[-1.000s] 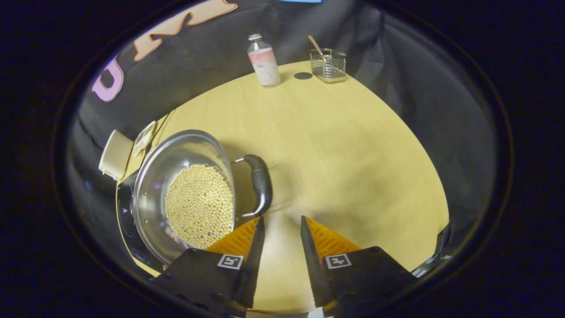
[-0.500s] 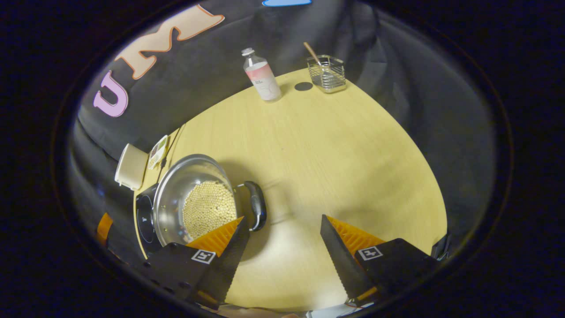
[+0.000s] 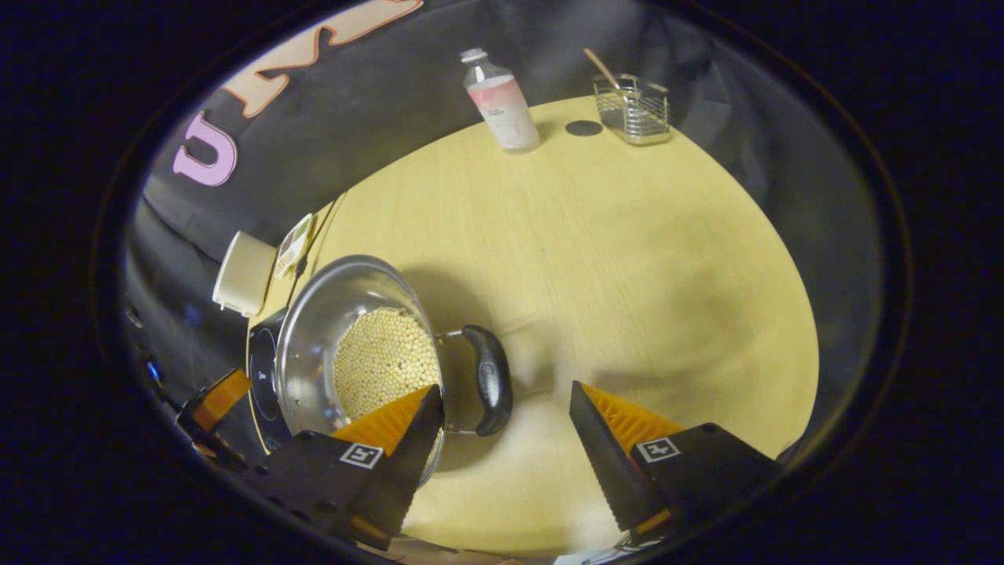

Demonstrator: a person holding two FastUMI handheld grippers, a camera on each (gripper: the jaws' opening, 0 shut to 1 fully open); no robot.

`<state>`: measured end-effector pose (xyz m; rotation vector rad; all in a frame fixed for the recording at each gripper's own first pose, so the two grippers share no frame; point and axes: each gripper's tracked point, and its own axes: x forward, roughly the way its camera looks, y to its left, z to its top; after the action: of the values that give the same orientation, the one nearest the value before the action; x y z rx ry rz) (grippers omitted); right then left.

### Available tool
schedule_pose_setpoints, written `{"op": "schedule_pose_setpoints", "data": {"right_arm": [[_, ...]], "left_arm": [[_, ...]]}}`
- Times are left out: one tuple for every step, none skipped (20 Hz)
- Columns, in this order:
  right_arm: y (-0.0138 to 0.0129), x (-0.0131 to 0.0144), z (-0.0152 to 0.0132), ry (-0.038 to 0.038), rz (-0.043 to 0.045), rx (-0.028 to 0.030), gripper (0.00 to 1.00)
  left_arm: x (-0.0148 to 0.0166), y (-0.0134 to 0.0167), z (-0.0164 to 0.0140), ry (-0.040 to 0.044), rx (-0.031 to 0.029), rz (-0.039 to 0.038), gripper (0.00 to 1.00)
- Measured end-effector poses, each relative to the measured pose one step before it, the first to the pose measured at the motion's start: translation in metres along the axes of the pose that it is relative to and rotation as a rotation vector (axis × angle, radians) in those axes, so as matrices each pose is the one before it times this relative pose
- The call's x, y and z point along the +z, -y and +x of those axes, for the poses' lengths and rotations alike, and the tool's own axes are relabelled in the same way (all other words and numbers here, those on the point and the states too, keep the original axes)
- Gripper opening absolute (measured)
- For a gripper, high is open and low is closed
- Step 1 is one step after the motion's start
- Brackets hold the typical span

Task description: First push the handle of the pot to place it horizontally, then grasp the pot with both hands and set it on the induction cooktop.

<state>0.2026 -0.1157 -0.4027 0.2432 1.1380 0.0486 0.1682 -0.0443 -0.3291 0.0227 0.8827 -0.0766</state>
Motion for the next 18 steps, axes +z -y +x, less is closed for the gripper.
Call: {"op": "schedule_pose_setpoints", "data": {"right_arm": [[-0.00034,0.00137,0.00300,-0.00162,-0.00675,-0.00118,0.93],[-0.00032,0.00008,0.00289,-0.00345,-0.00536,0.00037,1.00],[-0.00066,0.00117,0.00178,-0.00262,-0.00093,0.00112,0.93],[-0.00038,-0.00097,0.00124,-0.00620,-0.00145,0.00139,0.92],[-0.00101,-0.00028,0.00215,-0.00623,-0.00131,0.00082,0.92],[0.00052,-0.00020,0.00189,-0.00593,-0.00179,0.00132,0.92],[-0.00079,0.00037,0.00240,-0.00812,-0.00317,0.00312,0.92],[-0.00133,-0.00049,0.00242,-0.00855,-0.00269,0.00159,0.91],[-0.00038,0.00018,0.00162,-0.00649,-0.00409,-0.00121,0.99],[0.00053,0.00054,0.00151,-0.00365,-0.00634,-0.00021,0.90],[0.00039,0.00083,0.00126,0.00041,-0.00549,0.00021,0.90],[-0.00032,-0.00030,0.00132,-0.00491,-0.00423,0.00018,0.90],[-0.00047,0.00032,0.00097,-0.00376,-0.00407,0.00050,0.90],[-0.00058,-0.00002,0.00166,-0.00260,-0.00450,0.00254,0.90],[-0.00102,0.00033,0.00090,-0.00642,-0.00532,0.00124,0.99],[-0.00030,-0.00044,0.00091,-0.00062,-0.00605,0.00106,0.98],[-0.00333,0.00036,-0.00011,-0.00860,0.00108,0.01226,0.88],[-0.00111,-0.00084,0.00133,-0.00031,-0.00436,0.00119,0.82]], "left_arm": [[-0.00285,-0.00190,0.00645,-0.02769,-0.00670,0.01222,0.97],[-0.00270,-0.00171,0.00542,-0.02685,-0.00811,0.00352,0.97],[-0.00467,0.00110,0.00593,-0.02946,-0.01426,-0.00569,0.96],[-0.00390,0.00130,0.00423,-0.03219,-0.01550,-0.00875,0.95],[-0.00385,0.00109,0.00441,-0.02911,-0.01098,-0.00553,0.95],[-0.00347,-0.00040,0.00431,-0.02352,-0.00793,-0.00236,0.94],[-0.00237,-0.00020,0.00468,-0.02415,-0.00300,-0.00711,0.94],[-0.00171,-0.00020,0.00374,-0.02015,-0.00393,-0.00912,0.95],[0.00009,0.00147,0.00354,-0.01246,-0.00786,-0.01232,0.94],[0.00106,0.00221,0.00265,-0.00234,-0.00464,-0.01068,0.98],[0.00185,-0.00148,0.00070,-0.00097,0.00510,-0.00120,0.93],[0.00330,0.00083,0.00379,0.00649,0.00044,0.00538,0.93],[0.00096,0.00255,-0.00010,0.00216,-0.00348,0.00026,0.91],[-0.00040,0.00293,0.00083,-0.00693,-0.00478,-0.00001,0.90],[-0.00028,0.00055,0.00095,-0.00312,0.00289,0.00802,0.88],[0.00092,0.00035,0.00093,-0.00513,0.00322,0.00996,0.85],[0.00161,0.00004,0.00000,-0.00354,0.00557,0.00776,0.82],[-0.00037,0.00159,0.00223,-0.00426,0.00141,0.00749,0.84]]}}
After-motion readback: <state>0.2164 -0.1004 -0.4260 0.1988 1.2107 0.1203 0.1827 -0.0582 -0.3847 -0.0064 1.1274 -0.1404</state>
